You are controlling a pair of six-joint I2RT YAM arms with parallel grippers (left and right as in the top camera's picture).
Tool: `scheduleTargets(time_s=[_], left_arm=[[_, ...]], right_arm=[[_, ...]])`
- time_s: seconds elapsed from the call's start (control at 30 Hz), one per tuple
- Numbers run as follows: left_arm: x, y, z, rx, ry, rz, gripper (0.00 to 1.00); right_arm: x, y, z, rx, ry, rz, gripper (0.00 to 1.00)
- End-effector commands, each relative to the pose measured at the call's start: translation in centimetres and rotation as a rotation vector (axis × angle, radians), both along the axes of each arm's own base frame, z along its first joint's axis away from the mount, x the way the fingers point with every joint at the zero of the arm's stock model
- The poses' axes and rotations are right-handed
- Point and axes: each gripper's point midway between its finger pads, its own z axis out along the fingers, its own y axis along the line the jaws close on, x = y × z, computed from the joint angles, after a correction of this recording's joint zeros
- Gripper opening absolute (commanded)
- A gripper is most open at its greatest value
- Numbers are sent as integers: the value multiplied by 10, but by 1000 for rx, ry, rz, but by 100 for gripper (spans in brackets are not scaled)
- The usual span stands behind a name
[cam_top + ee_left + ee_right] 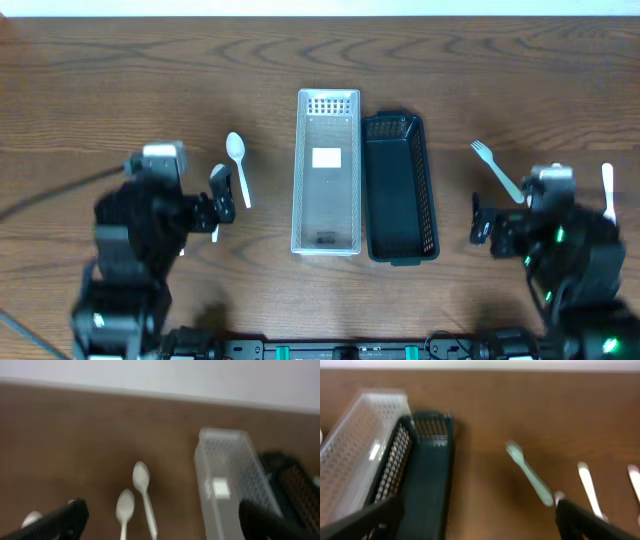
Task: Pack container
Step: 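Raise the right gripper and move it over the white forks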
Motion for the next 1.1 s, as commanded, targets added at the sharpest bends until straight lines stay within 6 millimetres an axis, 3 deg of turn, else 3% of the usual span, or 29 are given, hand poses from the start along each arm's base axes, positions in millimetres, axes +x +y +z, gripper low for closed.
scheduleTargets(time_s=[0.0,0.13,0.27,0.33,0.57,0.83,1.07], left_arm=[[9,11,10,40,145,57,98],[6,12,-1,67,350,50,98],[15,11,-18,74,426,49,98],[17,11,-25,76,455,48,98],[22,11,-37,81,501,47,98],[22,11,-37,81,502,47,98],[22,11,-37,81,501,47,98]], right_arm=[[13,-6,20,-10,122,-34,99],[25,-7,30,-48,295,-17,99],[57,-8,35,-139,319,55,99],[74,-15,28,-145,348,36,99],[120,-45,-46,-215,554,80,99],[143,-65,-121,-331,718,297,99],[151,-66,-167,-310,782,420,99]])
